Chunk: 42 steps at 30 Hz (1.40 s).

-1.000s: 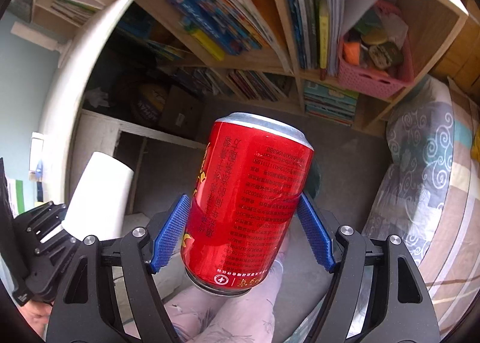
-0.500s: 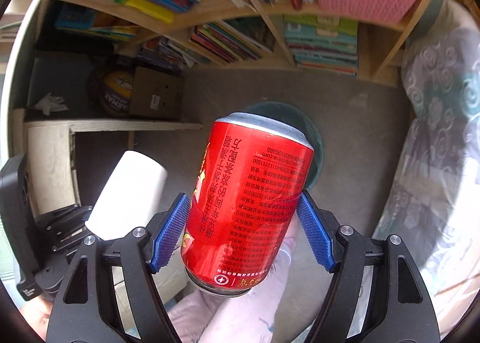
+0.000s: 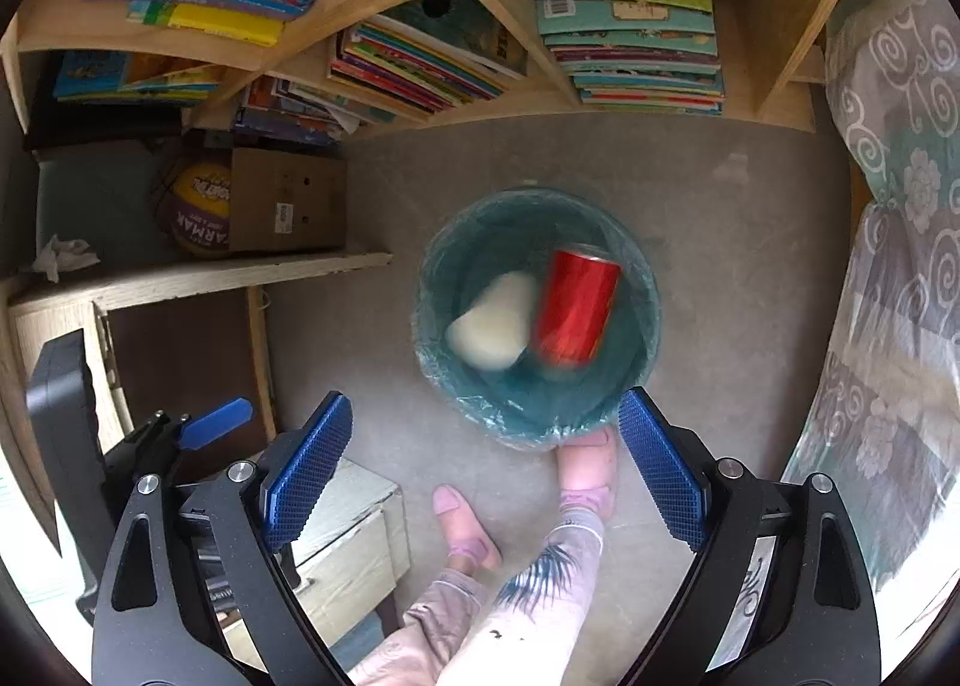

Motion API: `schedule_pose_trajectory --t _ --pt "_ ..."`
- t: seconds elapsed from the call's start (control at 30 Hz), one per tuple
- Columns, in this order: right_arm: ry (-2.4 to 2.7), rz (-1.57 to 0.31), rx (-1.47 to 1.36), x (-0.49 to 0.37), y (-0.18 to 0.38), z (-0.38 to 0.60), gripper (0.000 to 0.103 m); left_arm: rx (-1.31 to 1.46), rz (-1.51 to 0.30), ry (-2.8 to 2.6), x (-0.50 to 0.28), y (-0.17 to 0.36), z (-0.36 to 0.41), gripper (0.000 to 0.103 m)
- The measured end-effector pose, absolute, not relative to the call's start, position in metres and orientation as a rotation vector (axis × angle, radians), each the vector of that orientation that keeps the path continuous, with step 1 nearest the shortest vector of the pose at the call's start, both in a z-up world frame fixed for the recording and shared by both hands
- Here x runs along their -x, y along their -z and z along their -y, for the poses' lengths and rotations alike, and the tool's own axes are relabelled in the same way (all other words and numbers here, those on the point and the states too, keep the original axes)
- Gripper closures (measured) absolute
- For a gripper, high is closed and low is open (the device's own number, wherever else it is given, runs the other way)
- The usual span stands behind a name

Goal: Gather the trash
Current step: 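Open both tools to drop the cup and can into the wastebasket, then return both tools to the table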

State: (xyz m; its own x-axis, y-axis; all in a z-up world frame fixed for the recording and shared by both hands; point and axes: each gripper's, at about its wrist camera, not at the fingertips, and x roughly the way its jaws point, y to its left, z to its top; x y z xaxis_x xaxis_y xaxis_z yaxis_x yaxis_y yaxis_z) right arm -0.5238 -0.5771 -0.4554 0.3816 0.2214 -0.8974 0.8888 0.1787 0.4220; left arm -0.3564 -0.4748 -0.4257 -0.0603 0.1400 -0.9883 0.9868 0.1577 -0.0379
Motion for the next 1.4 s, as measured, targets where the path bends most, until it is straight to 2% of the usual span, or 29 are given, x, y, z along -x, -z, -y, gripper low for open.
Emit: schedule_pose_trajectory --t 0.23,0.47,0.73,1.17,1.4 --pt "0.635 -1.105 -1.311 0.539 0.426 0.573 0.013 -1.097 -1.436 1.067 0.347 0.398 0.46 0.018" --pt "0.537 -1.115 -1.222 0.529 0.372 0.562 0.013 -1.035 -1.399 1.055 0.334 0.328 0.434 0.018" --pt "0.371 -1.06 -1.079 0.489 0.283 0.55 0.013 -0.943 -1.29 1.016 0.314 0.239 0.395 0.018" --pt "-0.017 -1.062 -0.692 0.345 0.162 0.508 0.013 -0.67 -1.19 0.776 0.235 0.129 0.283 0.018" --pt "-0.183 -1.059 -0.534 0.251 0.123 0.463 0.013 -0.549 -1.15 0.576 0.176 0.094 0.205 0.018"
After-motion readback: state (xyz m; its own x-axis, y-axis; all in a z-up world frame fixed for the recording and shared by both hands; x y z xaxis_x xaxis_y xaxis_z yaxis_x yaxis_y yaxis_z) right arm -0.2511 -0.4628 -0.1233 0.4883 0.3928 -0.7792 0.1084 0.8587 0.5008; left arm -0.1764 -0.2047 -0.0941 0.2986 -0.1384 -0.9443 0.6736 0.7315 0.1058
